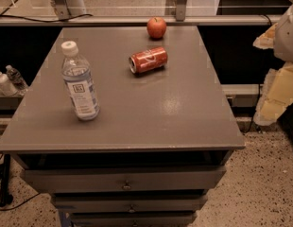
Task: Place coke can upright
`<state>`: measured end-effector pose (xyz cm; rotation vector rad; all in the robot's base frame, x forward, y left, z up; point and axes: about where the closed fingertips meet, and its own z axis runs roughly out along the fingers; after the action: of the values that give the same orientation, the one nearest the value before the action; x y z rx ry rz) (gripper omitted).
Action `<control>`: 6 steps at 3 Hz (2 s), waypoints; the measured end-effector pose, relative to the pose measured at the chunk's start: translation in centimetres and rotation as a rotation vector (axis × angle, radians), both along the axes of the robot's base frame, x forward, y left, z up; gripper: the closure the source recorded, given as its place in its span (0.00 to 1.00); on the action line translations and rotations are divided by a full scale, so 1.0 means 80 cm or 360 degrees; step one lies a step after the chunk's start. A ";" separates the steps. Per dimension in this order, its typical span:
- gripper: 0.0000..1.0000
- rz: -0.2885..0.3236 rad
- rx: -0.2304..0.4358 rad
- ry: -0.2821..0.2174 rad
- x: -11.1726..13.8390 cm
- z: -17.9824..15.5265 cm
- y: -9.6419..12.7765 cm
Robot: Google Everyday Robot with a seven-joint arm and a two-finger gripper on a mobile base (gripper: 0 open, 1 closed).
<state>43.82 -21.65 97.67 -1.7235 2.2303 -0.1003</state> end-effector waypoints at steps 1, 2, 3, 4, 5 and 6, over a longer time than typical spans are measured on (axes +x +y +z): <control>0.00 -0.0003 0.0007 -0.0019 0.003 0.001 0.003; 0.00 0.0019 0.0042 -0.0075 0.033 -0.013 0.026; 0.00 0.0045 0.0091 -0.0139 0.081 -0.027 0.051; 0.00 0.0128 0.0155 -0.0196 0.126 -0.038 0.082; 0.00 0.0284 0.0228 -0.0282 0.171 -0.040 0.126; 0.00 0.0284 0.0228 -0.0282 0.171 -0.040 0.126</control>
Offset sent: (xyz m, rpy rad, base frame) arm 0.0636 0.0443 -0.0267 0.0629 -0.1025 0.0289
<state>57.52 -11.57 94.47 -1.7535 1.9024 -0.0488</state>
